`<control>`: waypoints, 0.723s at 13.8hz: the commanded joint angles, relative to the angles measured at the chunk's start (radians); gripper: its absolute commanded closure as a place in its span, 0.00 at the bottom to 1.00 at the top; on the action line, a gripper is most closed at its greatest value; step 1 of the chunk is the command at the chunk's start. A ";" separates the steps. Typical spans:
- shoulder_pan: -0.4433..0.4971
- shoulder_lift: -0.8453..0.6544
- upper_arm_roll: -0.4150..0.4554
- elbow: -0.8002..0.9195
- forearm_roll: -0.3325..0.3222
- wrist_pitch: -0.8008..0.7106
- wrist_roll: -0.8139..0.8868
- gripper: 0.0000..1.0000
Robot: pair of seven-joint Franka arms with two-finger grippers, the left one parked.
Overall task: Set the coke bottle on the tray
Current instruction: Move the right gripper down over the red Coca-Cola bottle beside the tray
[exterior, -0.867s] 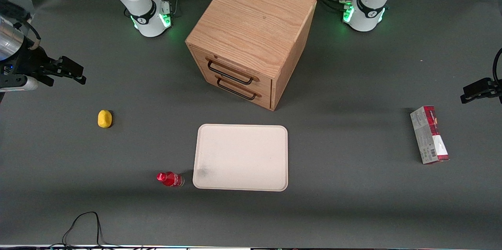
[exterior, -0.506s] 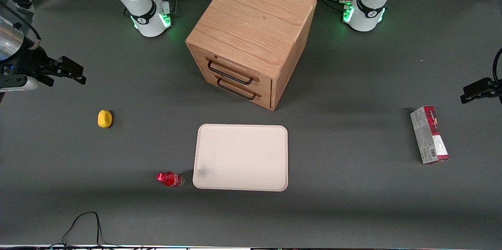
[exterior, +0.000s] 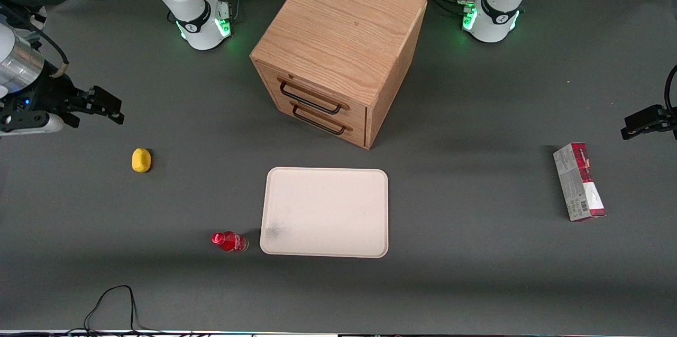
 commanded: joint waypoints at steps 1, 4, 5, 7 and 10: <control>-0.060 0.233 0.095 0.287 0.027 -0.036 0.049 0.00; -0.080 0.423 0.172 0.473 0.028 -0.012 0.077 0.00; -0.079 0.490 0.191 0.519 0.030 0.034 0.080 0.00; -0.074 0.586 0.232 0.537 0.024 0.179 0.121 0.00; -0.025 0.721 0.234 0.529 0.015 0.386 0.134 0.00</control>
